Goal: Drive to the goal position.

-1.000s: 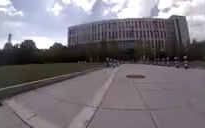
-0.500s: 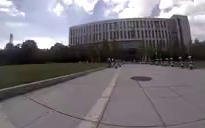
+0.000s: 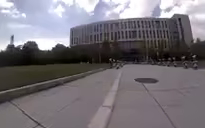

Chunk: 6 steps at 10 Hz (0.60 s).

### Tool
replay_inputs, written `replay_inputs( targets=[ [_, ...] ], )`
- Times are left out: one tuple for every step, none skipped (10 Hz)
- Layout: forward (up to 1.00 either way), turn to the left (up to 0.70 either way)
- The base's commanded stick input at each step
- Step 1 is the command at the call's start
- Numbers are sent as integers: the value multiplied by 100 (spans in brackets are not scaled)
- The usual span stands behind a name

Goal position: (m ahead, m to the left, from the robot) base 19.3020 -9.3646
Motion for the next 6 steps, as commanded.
replay_inputs(
  targets=[
    [70, -31],
    [70, -31],
    [70, -31],
    [70, -32],
    [70, -31],
    [70, -14]
  ],
)
